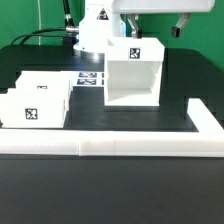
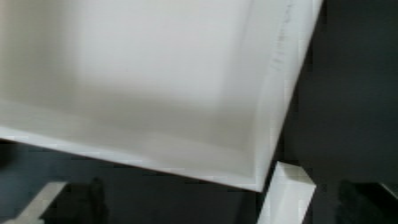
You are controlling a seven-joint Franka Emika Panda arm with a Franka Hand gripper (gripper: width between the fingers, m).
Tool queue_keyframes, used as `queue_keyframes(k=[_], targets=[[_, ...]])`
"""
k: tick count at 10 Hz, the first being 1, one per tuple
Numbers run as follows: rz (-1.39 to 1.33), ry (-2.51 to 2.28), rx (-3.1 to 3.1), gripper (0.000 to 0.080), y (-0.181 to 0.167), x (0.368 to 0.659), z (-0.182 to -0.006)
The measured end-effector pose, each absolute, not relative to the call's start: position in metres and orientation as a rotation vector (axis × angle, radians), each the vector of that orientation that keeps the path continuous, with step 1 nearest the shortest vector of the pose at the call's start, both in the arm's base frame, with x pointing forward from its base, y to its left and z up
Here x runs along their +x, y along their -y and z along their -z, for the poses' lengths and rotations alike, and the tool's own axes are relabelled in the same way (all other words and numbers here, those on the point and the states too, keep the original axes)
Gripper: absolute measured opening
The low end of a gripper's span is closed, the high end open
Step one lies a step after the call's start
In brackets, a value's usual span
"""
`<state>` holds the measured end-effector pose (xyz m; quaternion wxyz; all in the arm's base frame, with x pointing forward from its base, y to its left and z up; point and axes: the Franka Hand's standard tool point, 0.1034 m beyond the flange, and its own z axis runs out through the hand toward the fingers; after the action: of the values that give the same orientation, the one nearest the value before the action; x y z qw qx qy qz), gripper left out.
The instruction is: Assemble drawer
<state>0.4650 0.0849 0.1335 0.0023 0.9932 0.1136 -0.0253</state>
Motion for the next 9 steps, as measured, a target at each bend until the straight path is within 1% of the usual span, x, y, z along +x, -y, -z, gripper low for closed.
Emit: queue_keyframes(k=[1,2,3,5,9], targets=[[0.067,-0.187,3.128,0.0650,-0.092,0.456,-0.130],[0.077,-0.111,3.128,0.0650,-0.101,0.440,-0.123],[0.084,-0.107,3.128,0.0650,-0.105,0.432,-0.118],[0.090,-0.097,3.129,0.0650,-0.108,0.423,-0.108],[0.076,-0.125,3.142,0.0650,-0.095,0.415,-0.098]])
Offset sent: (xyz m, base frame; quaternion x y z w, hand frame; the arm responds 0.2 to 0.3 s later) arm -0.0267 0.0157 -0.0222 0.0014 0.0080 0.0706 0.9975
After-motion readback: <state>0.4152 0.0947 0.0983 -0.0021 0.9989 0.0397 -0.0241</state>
